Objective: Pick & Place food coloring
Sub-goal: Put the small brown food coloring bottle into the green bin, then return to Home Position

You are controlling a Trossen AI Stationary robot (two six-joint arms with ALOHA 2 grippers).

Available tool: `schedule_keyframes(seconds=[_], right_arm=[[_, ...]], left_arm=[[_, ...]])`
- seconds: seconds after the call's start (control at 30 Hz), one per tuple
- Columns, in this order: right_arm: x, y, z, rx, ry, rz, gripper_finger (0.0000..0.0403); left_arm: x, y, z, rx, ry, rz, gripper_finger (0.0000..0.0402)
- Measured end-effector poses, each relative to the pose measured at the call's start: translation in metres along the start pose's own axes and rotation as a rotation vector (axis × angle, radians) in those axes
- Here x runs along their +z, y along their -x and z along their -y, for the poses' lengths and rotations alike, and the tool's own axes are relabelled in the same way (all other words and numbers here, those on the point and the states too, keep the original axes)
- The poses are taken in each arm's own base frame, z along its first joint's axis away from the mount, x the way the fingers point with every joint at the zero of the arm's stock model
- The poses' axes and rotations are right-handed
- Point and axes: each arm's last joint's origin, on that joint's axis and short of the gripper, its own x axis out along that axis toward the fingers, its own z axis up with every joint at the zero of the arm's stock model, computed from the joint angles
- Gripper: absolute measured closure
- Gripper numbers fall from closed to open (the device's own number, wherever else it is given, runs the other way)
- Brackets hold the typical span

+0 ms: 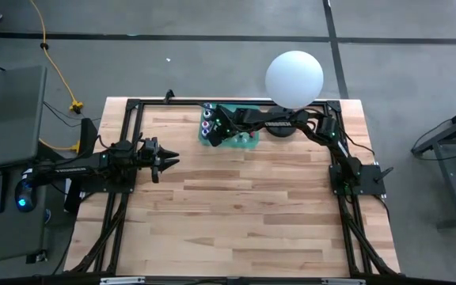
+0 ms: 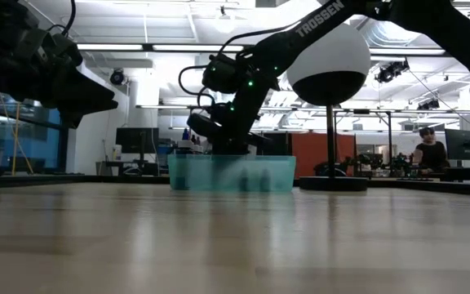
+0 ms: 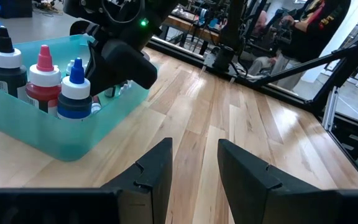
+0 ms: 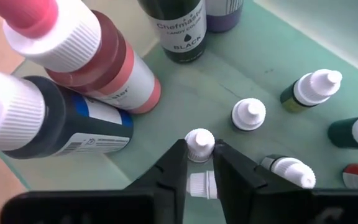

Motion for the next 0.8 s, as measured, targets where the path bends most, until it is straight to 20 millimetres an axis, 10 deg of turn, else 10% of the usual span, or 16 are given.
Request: schedule_keyframes(seconds=[0.8], right_arm=[[0.0045,0.0082,-0.0013,-0.005,0.024,0.035,0.032]], left_arm=[[0.0,0.0,0.0,0.0,0.0,0.0,0.0275]])
